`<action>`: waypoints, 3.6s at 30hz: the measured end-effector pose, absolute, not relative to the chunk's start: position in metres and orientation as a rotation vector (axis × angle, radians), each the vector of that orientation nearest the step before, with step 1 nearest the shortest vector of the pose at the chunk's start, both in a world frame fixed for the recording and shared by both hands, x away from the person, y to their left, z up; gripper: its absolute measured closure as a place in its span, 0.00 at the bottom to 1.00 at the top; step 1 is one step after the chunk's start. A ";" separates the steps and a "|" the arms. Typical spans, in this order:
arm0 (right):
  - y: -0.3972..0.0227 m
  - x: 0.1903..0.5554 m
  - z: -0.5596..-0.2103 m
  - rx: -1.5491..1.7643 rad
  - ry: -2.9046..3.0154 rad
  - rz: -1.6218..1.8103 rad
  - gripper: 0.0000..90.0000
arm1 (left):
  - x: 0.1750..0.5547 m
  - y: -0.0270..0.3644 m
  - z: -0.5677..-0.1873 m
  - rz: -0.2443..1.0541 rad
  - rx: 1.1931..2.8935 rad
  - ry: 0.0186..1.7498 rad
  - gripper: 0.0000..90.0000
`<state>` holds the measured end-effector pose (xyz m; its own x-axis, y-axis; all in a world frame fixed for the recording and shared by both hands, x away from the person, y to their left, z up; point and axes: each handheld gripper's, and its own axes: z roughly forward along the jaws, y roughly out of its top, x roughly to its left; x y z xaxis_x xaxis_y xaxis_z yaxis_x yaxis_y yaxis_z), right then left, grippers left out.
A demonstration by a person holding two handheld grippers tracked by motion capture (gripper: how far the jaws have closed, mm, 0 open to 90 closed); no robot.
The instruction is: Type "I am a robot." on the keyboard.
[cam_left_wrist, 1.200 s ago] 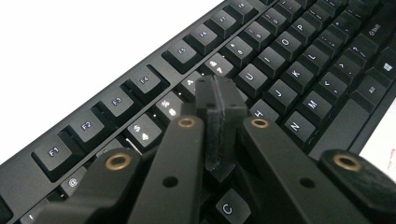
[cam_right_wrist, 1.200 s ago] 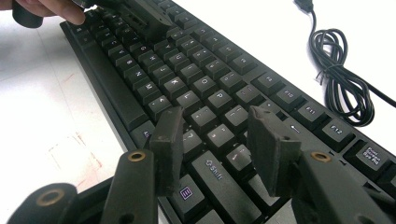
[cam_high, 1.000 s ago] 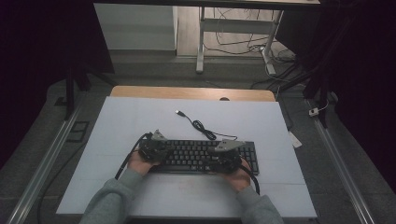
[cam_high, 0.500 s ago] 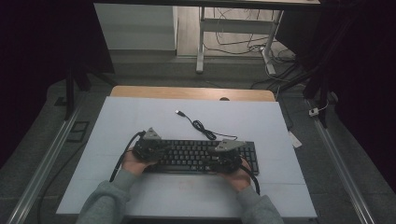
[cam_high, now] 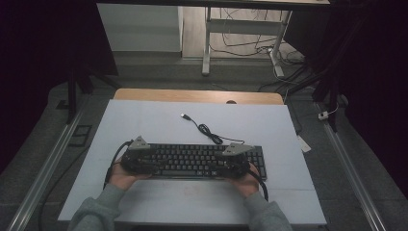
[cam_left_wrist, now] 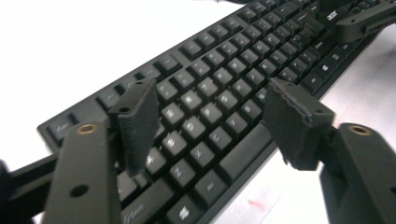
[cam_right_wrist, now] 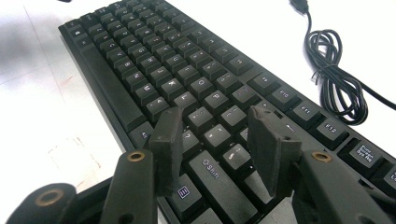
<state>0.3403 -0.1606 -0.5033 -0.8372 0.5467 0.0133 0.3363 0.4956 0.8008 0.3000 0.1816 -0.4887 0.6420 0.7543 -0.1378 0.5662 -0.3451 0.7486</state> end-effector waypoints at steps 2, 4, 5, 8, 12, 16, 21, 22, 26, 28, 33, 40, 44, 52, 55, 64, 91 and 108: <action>-0.161 0.341 -0.503 0.757 2.495 1.267 0.62 | 0.296 0.185 -0.489 0.299 2.042 1.025 0.34; -0.163 0.341 -0.503 0.765 2.490 1.264 0.62 | 0.293 0.187 -0.490 0.306 2.055 1.025 0.33; -0.164 0.340 -0.503 0.771 2.483 1.274 0.62 | 0.291 0.189 -0.490 0.307 2.058 1.022 0.32; -0.167 0.341 -0.501 0.777 2.475 1.274 0.62 | 0.289 0.193 -0.492 0.302 2.065 1.022 0.31; -0.166 0.340 -0.500 0.768 2.470 1.273 0.62 | 0.288 0.194 -0.495 0.298 2.075 1.031 0.30; -0.167 0.340 -0.499 0.764 2.470 1.279 0.62 | 0.289 0.194 -0.497 0.292 2.077 1.037 0.29; -0.167 0.340 -0.498 0.765 2.465 1.289 0.62 | 0.289 0.195 -0.497 0.287 2.077 1.033 0.28; -0.167 0.340 -0.498 0.765 2.465 1.290 0.62 | 0.289 0.195 -0.497 0.286 2.077 1.032 0.28; -0.166 0.340 -0.497 0.764 2.465 1.301 0.62 | 0.289 0.194 -0.497 0.275 2.073 1.027 0.27; -0.165 0.340 -0.496 0.758 2.464 1.304 0.62 | 0.289 0.194 -0.497 0.278 2.074 1.025 0.27; -0.161 0.338 -0.491 0.741 2.457 1.330 0.64 | 0.289 0.194 -0.497 0.277 2.076 1.029 0.27; -0.153 0.339 -0.486 0.713 2.505 1.337 0.93 | 0.289 0.193 -0.498 0.278 2.083 1.030 0.27; -0.144 0.339 -0.488 0.688 2.565 1.285 1.00 | 0.289 0.192 -0.498 0.281 2.082 1.030 0.27; -0.125 0.343 -0.498 0.696 2.629 1.202 1.00 | 0.289 0.191 -0.500 0.278 2.094 1.032 0.27; -0.120 0.344 -0.502 0.689 2.645 1.160 1.00 | 0.289 0.191 -0.500 0.281 2.097 1.029 0.27; -0.114 0.345 -0.509 0.692 2.657 1.120 1.00 | 0.289 0.191 -0.501 0.281 2.098 1.030 0.27; -0.159 0.338 -0.498 0.762 2.474 1.256 0.61 | 0.288 0.193 -0.499 0.287 2.083 1.033 0.27; -0.178 0.333 -0.497 0.752 2.465 1.271 0.56 | 0.287 0.196 -0.497 0.327 2.055 1.045 0.27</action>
<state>0.3333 -0.1779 -0.4973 -0.8296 0.5583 0.0002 0.3238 0.4809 0.8148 0.2868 0.1960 -0.4970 0.6270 0.7702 -0.1166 0.5662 -0.3477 0.7473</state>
